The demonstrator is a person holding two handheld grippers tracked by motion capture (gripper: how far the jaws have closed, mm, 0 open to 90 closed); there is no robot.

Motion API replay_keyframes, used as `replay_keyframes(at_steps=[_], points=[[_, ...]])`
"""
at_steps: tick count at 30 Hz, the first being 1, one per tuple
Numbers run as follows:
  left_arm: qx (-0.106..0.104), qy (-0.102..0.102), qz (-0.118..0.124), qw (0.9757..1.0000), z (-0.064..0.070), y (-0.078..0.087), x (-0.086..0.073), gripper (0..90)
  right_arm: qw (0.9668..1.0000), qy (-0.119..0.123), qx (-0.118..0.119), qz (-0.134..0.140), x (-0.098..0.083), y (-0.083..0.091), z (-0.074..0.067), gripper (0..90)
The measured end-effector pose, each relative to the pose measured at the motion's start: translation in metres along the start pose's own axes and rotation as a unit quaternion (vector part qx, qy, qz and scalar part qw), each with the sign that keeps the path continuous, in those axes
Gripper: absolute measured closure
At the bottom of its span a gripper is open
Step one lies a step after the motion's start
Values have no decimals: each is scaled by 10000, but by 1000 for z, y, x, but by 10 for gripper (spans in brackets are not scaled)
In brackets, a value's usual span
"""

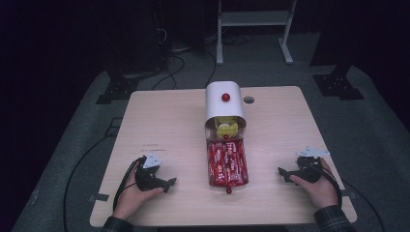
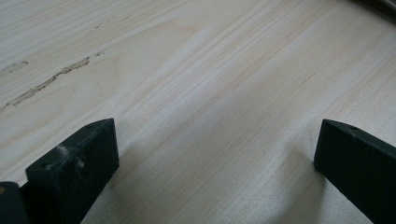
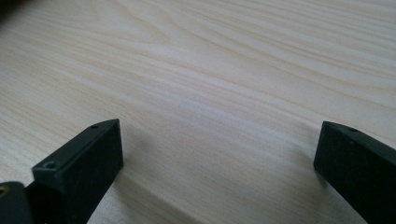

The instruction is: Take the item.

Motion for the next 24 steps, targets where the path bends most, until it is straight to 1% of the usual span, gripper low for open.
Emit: replay_keyframes(at_steps=[4,5,8,9,10,13,17,20,24], points=[[2,2,1,10000,0,0,0,0,10000,8,0,0,0,1,0,11],[1,-2,-2,10000,0,0,0,0,10000,1,12,42,0,1,-1,48],[11,6,-6,10000,0,0,0,0,10000,4,11,54,0,2,-1,61],[11,4,-6,10000,0,0,0,0,10000,9,14,53,0,2,-1,97],[10,7,-5,10000,0,0,0,0,10000,4,18,80,2,4,-2,165],[12,6,-8,10000,0,0,0,0,10000,12,19,45,2,5,-2,180],[14,9,-5,10000,0,0,0,0,10000,15,43,9,2,8,-2,281],[13,6,-8,10000,0,0,0,0,10000,-19,56,-3,2,9,-1,305],[14,7,-6,10000,0,0,0,0,9998,-120,158,-53,2,12,-4,333]])
Point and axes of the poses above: each handheld gripper's, and its own axes: y roughly backward along the jaws, x roughly out of its top, z roughly to its right, the point moved 10 cm from there along -y, roughly forward along the jaws, and after that the axes turned 2 degrees about z, right-handed, at the moved point
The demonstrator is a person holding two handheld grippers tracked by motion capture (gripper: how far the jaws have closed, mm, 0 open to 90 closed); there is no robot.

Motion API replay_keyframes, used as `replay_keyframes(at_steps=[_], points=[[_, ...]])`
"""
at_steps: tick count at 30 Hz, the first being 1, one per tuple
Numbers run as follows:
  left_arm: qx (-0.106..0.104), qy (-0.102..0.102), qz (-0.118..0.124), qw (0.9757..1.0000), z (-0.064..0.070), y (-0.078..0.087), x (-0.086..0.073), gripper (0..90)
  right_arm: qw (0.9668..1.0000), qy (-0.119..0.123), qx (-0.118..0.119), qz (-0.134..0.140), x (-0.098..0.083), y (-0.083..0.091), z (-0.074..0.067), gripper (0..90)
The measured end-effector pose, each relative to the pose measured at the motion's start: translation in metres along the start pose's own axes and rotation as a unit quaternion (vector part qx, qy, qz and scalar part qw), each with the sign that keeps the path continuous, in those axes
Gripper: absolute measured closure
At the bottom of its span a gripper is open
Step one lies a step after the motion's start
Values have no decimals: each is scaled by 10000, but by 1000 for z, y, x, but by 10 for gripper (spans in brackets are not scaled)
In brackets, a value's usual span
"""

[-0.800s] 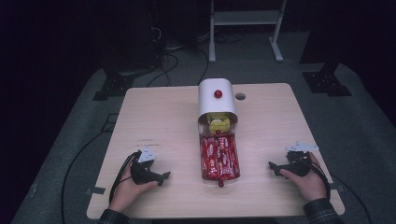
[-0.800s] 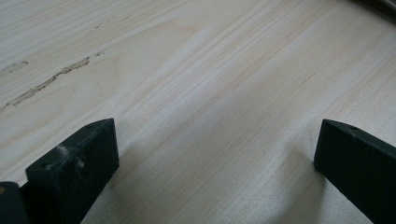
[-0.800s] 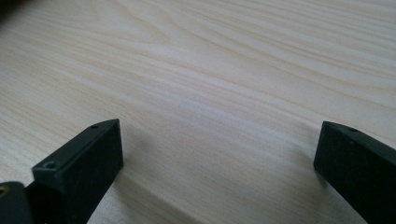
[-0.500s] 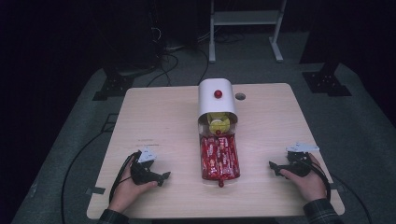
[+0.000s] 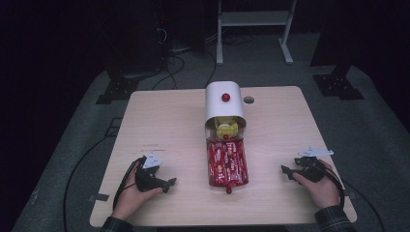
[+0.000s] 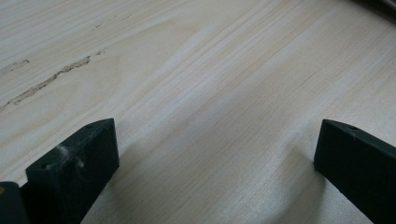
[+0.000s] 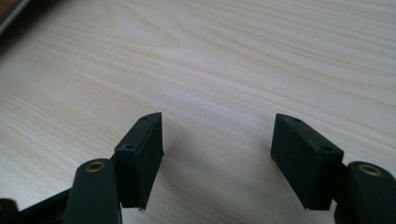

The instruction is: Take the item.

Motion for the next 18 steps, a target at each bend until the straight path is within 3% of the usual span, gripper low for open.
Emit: replay_keyframes(at_steps=[18], points=[[5,0,-1,10000,0,0,0,0,9998,61,150,124,12,9,-12,358]])
Point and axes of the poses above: each handheld gripper's, and its own axes: y roughly backward along the jaws, x roughly out of its top, z roughly to its right, the point moved 10 cm from there along -y, roughly forward along the jaws, and after that the axes turned 2 degrees about z, right-handed, at the moved point
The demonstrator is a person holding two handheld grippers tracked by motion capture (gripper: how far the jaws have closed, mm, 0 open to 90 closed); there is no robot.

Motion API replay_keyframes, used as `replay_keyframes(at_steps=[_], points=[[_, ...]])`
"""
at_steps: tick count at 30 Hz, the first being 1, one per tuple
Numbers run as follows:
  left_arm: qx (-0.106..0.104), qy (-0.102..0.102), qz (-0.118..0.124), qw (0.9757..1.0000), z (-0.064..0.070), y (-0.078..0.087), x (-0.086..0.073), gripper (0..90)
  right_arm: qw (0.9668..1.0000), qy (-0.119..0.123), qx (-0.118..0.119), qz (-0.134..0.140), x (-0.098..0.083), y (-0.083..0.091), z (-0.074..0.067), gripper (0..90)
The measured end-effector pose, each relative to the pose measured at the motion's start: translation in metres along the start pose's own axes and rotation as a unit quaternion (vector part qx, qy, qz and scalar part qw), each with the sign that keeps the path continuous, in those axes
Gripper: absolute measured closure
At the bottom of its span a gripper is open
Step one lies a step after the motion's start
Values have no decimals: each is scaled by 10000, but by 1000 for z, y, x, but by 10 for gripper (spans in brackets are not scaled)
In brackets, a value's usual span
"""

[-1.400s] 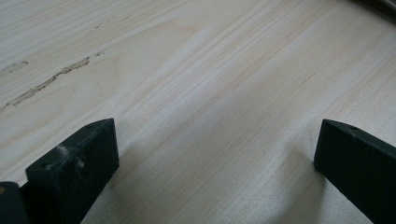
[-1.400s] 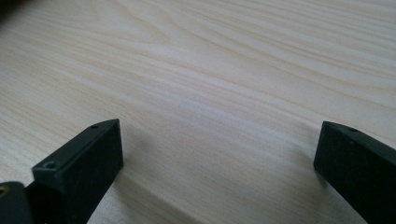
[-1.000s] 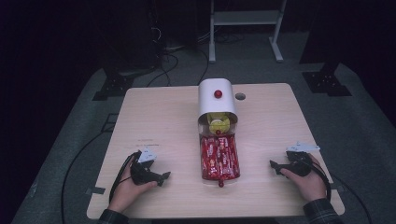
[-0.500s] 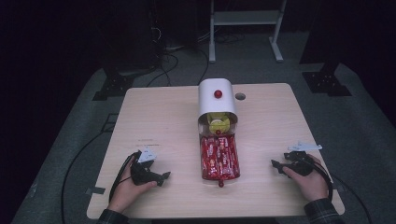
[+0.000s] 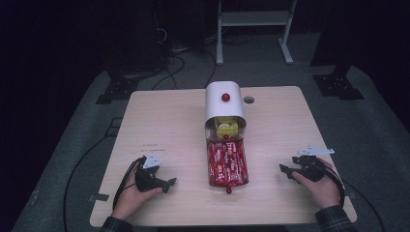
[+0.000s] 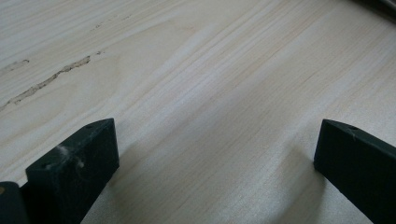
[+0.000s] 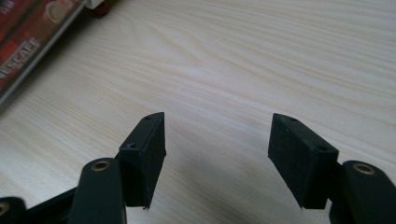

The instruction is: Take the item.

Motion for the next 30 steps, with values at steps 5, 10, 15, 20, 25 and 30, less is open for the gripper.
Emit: replay_keyframes(at_steps=[5,10,15,20,25,30], points=[[0,2,1,10000,0,0,0,0,9999,13,91,61,5,2,-5,358],[-1,3,0,10000,0,0,0,0,9996,123,201,165,12,6,-13,364],[2,-1,1,10000,0,0,0,0,9993,167,276,186,17,7,-19,366],[-1,7,-4,10000,0,0,0,0,9987,224,357,271,24,10,-25,366],[-3,-7,-16,10000,0,0,0,0,9982,214,458,334,30,12,-30,365],[-3,-10,-16,10000,0,0,0,0,9975,267,533,368,36,14,-37,366]])
Point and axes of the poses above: each handheld gripper's, and its own axes: y roughly backward along the jaws, x roughly out of its top, z roughly to its right, the point moved 10 cm from there along -y, roughly forward along the jaws, and after that the axes turned 2 degrees about z, right-handed, at the moved point
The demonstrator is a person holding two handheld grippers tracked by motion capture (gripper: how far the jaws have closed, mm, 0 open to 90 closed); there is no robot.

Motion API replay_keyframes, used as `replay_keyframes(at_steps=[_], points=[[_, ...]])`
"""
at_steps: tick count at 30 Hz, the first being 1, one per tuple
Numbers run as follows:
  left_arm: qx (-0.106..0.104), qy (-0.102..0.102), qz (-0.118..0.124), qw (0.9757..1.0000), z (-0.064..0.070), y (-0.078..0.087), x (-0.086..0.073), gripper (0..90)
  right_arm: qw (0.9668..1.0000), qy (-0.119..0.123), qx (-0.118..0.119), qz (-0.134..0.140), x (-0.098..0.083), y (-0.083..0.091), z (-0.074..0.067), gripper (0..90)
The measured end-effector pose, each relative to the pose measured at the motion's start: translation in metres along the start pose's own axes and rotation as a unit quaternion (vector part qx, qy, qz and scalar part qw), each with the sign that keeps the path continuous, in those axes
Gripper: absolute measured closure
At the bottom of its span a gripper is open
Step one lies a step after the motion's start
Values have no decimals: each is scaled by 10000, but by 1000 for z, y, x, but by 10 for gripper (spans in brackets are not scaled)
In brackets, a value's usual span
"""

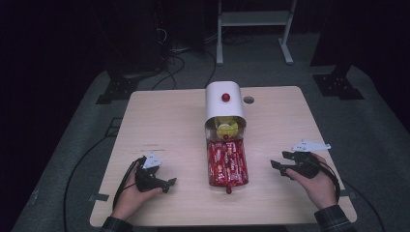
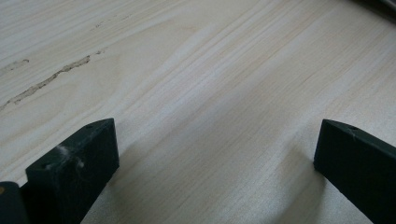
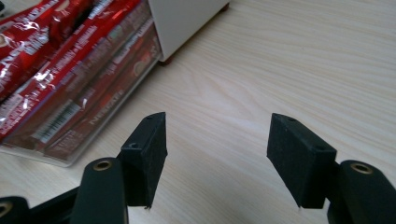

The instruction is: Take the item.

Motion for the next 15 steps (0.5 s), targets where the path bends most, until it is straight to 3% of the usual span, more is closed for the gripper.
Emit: replay_keyframes(at_steps=[15], points=[[1,0,1,10000,0,0,0,0,9997,144,176,123,20,-2,-17,369]])
Point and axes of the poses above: each handheld gripper's, and its own axes: y roughly backward along the jaws, x roughly out of its top, z roughly to its right, the point moved 10 cm from there along -y, roughly forward along the jaws, and after that the axes turned 2 degrees about z, right-handed, at the moved point
